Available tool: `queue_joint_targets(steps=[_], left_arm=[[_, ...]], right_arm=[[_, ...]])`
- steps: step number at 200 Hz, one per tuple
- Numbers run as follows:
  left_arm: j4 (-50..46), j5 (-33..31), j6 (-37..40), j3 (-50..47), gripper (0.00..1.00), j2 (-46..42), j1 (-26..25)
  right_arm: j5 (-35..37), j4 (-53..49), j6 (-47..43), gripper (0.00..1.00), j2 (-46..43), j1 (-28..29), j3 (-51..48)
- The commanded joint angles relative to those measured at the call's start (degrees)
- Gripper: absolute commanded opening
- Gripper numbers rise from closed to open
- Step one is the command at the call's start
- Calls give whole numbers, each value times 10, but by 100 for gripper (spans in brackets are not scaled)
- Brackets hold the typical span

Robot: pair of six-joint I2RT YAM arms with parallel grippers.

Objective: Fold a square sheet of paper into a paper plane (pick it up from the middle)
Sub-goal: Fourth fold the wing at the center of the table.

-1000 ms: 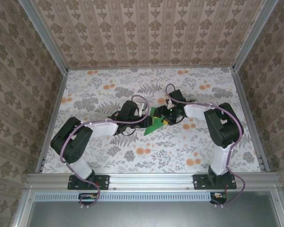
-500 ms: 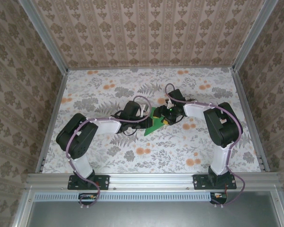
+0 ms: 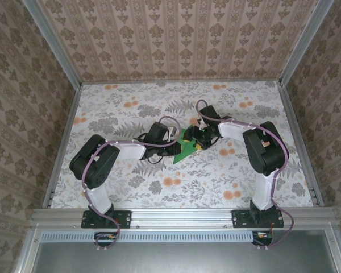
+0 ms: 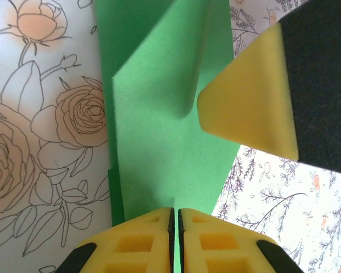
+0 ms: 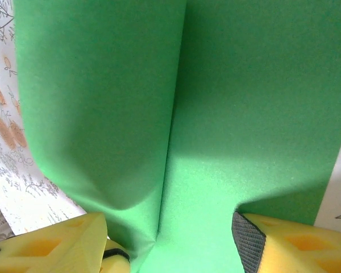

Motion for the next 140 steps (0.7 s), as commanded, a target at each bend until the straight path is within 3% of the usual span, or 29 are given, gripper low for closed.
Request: queue_joint_targets(steps=[1, 140], left_arm=[[-11, -7, 1, 15, 13, 9, 6], [0, 14, 3, 21, 14, 5, 10]], right_arm=[[95, -76, -12, 65, 66, 8, -24], [155, -131, 15, 51, 102, 10, -5]])
